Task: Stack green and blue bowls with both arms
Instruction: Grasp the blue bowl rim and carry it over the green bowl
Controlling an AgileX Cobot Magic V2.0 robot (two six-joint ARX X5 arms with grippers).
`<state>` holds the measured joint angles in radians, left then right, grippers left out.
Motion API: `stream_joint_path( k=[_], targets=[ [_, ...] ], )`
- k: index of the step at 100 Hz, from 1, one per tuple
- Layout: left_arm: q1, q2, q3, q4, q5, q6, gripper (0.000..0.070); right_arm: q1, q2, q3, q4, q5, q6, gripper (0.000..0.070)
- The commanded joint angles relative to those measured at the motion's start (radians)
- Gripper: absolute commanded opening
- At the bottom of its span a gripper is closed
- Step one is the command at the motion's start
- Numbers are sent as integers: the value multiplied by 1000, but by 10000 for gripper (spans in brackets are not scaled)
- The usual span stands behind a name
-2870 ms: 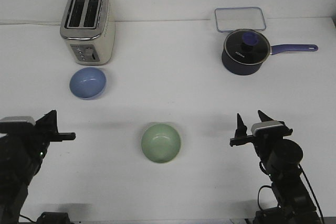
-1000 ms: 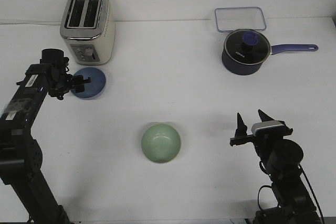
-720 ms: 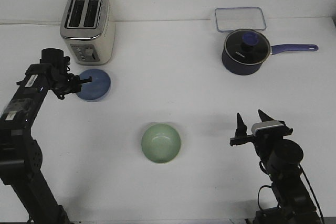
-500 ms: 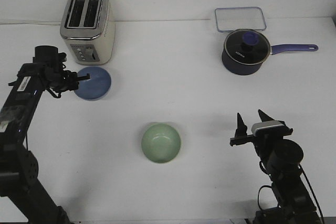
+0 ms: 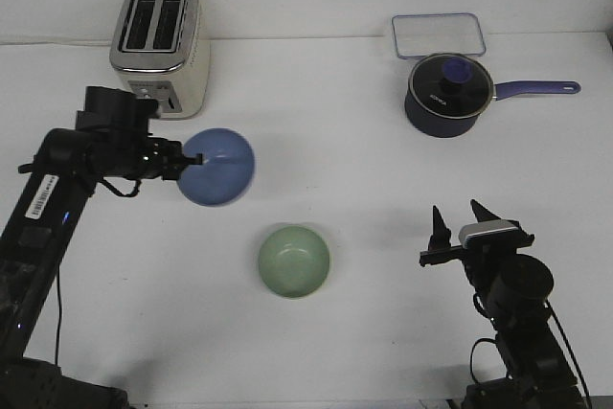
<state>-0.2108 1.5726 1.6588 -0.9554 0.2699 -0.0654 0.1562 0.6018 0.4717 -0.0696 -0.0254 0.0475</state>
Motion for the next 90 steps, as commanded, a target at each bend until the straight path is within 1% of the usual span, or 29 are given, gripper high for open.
stream_joint_path(
  k=[1, 14, 28, 37, 64, 73, 90],
  targets=[
    [-66, 3, 3, -18, 10, 22, 4, 3, 1, 5, 10, 0, -10, 469],
    [-175, 3, -45, -2, 10, 24, 4, 3, 1, 5, 10, 0, -10, 469],
    [-249, 5, -100, 20, 10, 20, 4, 3, 1, 5, 10, 0, -10, 469],
    [-270, 5, -135, 25, 10, 19, 4, 3, 1, 5, 10, 0, -10, 469],
    [-311, 8, -239, 118, 10, -10, 4, 3, 1, 5, 10, 0, -10, 469],
    [-327, 8, -251, 141, 10, -23, 4, 3, 1, 5, 10, 0, -10, 469],
    [-359, 11, -252, 142, 8, -26, 4, 3, 1, 5, 10, 0, -10, 469]
  ],
)
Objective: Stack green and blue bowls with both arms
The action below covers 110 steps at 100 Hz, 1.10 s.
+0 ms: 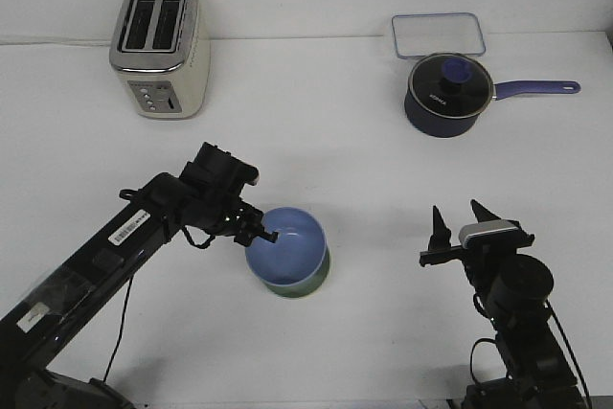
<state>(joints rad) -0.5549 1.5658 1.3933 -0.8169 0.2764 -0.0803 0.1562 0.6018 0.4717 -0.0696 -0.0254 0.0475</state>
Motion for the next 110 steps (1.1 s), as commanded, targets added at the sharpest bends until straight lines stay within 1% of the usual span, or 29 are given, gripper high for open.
stream_joint_path(
  k=[1, 16, 27, 31, 43, 46, 50, 70, 87, 93, 104, 110],
  targets=[
    [-16, 19, 14, 4, 1, -11, 4, 3, 1, 5, 10, 0, -10, 469],
    [-40, 39, 14, 4, -14, -11, 5, 3, 1, 5, 10, 0, -10, 469],
    [-50, 72, 14, 4, -14, -15, 34, 3, 1, 5, 10, 0, -9, 469],
    [-51, 82, 14, 4, -14, -19, 91, 3, 1, 5, 10, 0, -9, 469],
    [-57, 96, 14, 6, -13, -23, 317, 3, 1, 5, 10, 0, -9, 469],
    [-59, 96, 14, 8, -14, -23, 356, 3, 1, 5, 10, 0, -9, 469],
    [-62, 95, 14, 11, -13, -23, 391, 3, 1, 5, 10, 0, -9, 469],
    [-51, 60, 21, 29, -14, -27, 393, 3, 1, 5, 10, 0, -10, 469],
    [16, -51, 21, 68, -19, -41, 393, 3, 1, 5, 10, 0, -10, 469],
    [55, -104, 21, 67, -49, -35, 393, 3, 1, 5, 10, 0, -10, 469],
    [132, -206, 21, 63, -147, -6, 393, 3, 1, 5, 10, 0, -10, 469],
    [178, -262, 21, 63, -172, 11, 393, 3, 1, 5, 10, 0, -10, 469]
  ],
)
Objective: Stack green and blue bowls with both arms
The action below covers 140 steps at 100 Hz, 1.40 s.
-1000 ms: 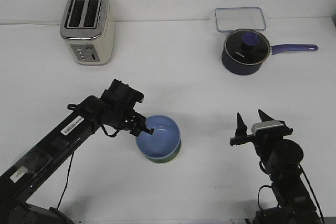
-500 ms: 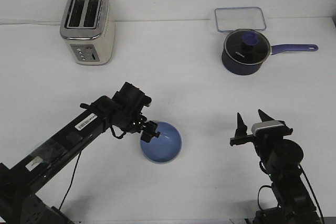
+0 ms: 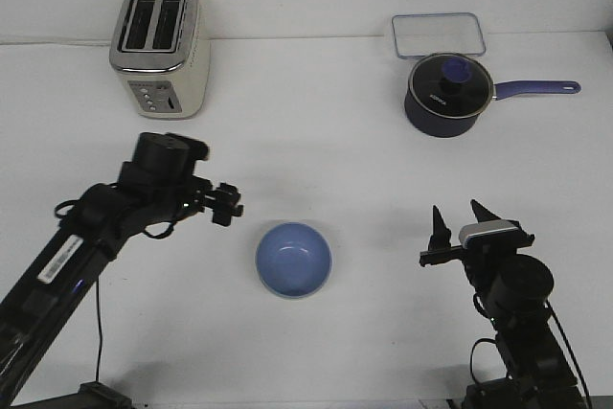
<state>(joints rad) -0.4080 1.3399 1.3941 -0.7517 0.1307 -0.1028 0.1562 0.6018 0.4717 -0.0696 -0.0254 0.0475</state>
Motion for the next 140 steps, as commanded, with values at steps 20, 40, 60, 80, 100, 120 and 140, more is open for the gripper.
stream_joint_path(
  k=[20, 40, 60, 80, 100, 120, 140],
  targets=[
    [158, -196, -1, 32, -31, 47, 393, 3, 1, 5, 10, 0, -10, 469],
    [195, -405, -241, 239, -62, 49, 393, 3, 1, 5, 9, 0, -10, 469],
    [195, -674, -616, 518, -72, 1, 393, 3, 1, 5, 9, 0, -10, 469],
    [195, -886, -853, 595, -85, -11, 393, 3, 1, 5, 10, 0, -10, 469],
    [195, -970, -882, 590, -109, -44, 392, 3, 1, 5, 10, 0, -11, 469],
    [195, -990, -881, 596, -108, -45, 383, 3, 1, 5, 16, 0, -11, 469],
    [195, -990, -881, 595, -108, -45, 125, 3, 1, 5, 16, 0, -11, 104]
  ],
)
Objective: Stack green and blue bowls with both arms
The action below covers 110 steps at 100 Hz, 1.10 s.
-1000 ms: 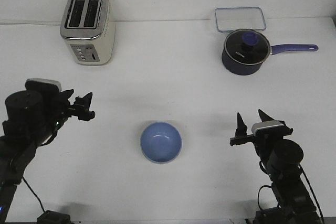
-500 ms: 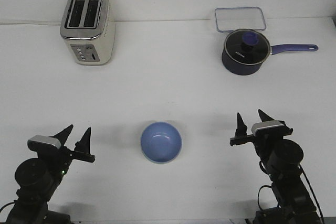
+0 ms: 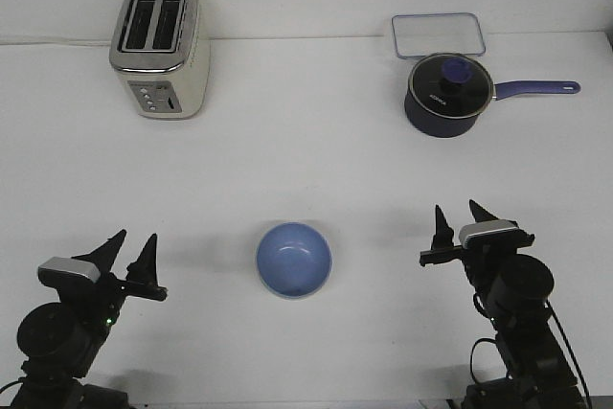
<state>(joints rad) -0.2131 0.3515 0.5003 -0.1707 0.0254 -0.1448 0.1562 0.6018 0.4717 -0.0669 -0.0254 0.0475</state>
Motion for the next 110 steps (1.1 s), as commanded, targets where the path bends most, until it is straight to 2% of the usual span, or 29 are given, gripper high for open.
stream_joint_path(
  k=[1, 4, 90, 110],
  targets=[
    [0, -2, 13, 14, -3, -2, 93, 3, 1, 5, 14, 1, -11, 59],
    [0, -2, 13, 14, -3, -2, 0, 3, 1, 5, 14, 1, -11, 0],
    [0, -2, 13, 15, -3, -2, 13, 3, 1, 5, 15, 2, -11, 0],
    [0, -5, 13, 17, -3, 24, 12, 3, 1, 5, 15, 2, -11, 0]
  ],
)
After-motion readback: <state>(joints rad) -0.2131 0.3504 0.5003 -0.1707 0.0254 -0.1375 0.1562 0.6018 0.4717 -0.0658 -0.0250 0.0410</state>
